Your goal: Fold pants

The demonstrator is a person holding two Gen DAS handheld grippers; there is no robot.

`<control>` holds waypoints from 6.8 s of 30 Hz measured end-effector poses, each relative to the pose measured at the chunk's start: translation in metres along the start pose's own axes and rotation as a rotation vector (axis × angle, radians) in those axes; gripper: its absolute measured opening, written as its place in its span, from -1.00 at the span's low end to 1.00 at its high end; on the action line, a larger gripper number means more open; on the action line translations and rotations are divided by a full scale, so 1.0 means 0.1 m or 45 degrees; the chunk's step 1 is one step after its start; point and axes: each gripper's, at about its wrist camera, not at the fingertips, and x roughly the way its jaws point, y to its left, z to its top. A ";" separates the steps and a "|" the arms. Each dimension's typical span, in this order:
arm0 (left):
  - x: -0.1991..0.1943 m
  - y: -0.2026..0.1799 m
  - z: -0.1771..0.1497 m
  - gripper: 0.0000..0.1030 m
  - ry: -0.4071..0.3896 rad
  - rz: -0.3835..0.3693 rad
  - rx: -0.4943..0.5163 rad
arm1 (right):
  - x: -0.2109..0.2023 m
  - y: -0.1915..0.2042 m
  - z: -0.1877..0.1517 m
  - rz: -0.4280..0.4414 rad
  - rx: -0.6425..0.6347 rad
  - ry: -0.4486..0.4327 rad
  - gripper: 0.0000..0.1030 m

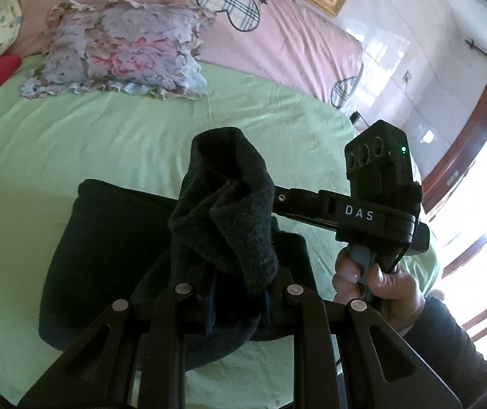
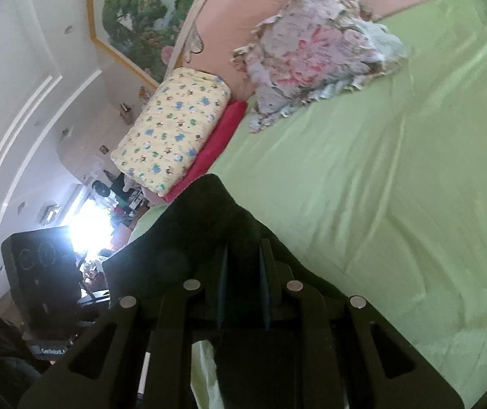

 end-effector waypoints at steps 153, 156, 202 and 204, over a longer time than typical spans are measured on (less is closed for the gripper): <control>-0.54 1.29 0.08 -0.41 -0.071 0.130 -0.246 | -0.25 0.74 -0.71 -0.420 0.067 -0.238 -0.11; -0.61 1.38 0.13 -0.41 -0.093 0.153 -0.261 | -0.16 0.77 -0.62 -0.404 0.051 -0.234 -0.11; 0.16 2.36 0.87 -0.15 -0.124 0.464 -0.327 | 1.19 0.03 0.60 -0.536 -0.113 -0.146 0.10; 0.18 2.39 0.82 -0.03 -0.115 0.473 -0.334 | 1.19 0.00 0.59 -0.560 -0.133 -0.145 0.10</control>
